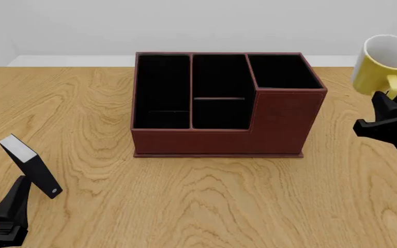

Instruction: Pick up the yellow and white mug and place it to the right of the caddy.

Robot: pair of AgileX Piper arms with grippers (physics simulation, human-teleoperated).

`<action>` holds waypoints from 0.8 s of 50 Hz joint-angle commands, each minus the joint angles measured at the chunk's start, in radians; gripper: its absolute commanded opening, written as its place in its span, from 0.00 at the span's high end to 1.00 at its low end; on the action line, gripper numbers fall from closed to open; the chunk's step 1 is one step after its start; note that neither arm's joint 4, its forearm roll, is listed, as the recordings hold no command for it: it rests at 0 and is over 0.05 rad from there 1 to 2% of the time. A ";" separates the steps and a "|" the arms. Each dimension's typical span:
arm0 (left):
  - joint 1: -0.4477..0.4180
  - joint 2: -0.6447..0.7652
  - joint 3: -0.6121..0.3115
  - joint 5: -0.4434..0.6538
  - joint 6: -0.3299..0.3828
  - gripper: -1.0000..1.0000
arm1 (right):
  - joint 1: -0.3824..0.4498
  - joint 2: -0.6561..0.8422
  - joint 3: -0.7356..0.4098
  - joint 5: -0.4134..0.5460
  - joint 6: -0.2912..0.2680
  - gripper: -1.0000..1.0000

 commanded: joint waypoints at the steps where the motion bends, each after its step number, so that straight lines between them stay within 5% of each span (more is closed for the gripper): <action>1: 0.000 0.000 0.000 0.000 0.000 0.00 | -0.012 0.036 0.025 -0.049 0.011 1.00; 40: 0.000 0.000 0.000 0.000 0.000 0.00 | -0.021 0.277 0.104 -0.280 0.027 1.00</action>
